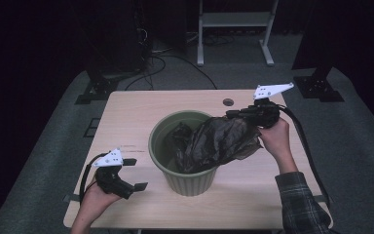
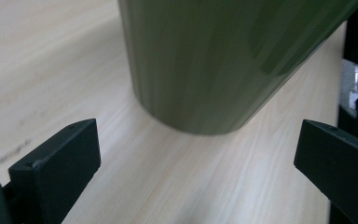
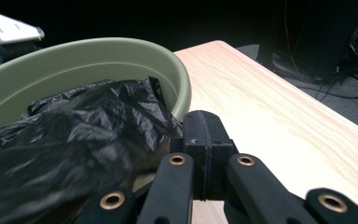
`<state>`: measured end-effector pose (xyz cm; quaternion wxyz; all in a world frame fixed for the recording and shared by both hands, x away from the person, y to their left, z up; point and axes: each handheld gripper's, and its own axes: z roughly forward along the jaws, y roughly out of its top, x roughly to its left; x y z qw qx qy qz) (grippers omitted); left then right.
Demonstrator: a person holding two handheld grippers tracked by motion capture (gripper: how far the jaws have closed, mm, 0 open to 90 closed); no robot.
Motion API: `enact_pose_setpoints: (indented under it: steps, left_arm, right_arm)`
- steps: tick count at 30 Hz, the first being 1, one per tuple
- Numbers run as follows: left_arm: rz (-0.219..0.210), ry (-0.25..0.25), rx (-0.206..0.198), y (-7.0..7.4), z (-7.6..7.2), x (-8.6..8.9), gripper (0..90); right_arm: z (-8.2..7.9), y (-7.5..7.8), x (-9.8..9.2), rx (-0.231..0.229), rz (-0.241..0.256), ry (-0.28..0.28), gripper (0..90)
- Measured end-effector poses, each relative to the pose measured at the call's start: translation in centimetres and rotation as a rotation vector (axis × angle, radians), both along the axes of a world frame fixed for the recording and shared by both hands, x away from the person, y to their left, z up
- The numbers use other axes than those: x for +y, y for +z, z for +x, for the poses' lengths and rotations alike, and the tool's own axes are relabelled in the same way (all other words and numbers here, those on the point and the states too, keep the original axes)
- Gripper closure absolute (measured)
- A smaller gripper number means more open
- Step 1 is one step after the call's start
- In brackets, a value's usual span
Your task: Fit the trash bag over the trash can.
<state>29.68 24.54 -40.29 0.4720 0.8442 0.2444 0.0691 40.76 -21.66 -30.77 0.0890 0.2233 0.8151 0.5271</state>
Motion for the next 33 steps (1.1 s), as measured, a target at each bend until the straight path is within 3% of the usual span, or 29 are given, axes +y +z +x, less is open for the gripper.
enact_pose_setpoints:
  steps: [6, 7, 8, 16, 27, 33]
  left_arm:
    - [-0.031, -0.040, -0.040, 3.3, -0.5, -0.7, 0.0]
    - [-0.031, -0.040, -0.040, 3.3, -0.5, -0.7, 0.0]
    - [-0.044, -0.061, -0.046, 4.5, -0.6, -1.1, 0.0]
    - [-0.059, -0.130, -0.077, 8.3, -0.6, -3.5, 0.0]
    - [-0.083, -0.216, -0.121, 11.4, 0.2, -7.0, 0.0]
    - [-0.102, -0.268, -0.130, 12.8, 0.6, -9.2, 10.4]
  right_arm:
    - [0.1, -0.4, 0.7, 0.013, -0.003, 0.016, 89.9]
    - [0.1, -0.4, 0.8, 0.012, -0.003, 0.017, 89.9]
    - [0.1, -0.4, 0.9, 0.013, -0.001, 0.020, 89.9]
    - [0.2, -0.4, 1.5, 0.014, -0.011, 0.029, 89.8]
    - [0.3, -0.4, 2.4, 0.010, -0.013, 0.043, 89.8]
    - [0.4, -0.3, 2.6, 0.008, -0.010, 0.045, 89.8]
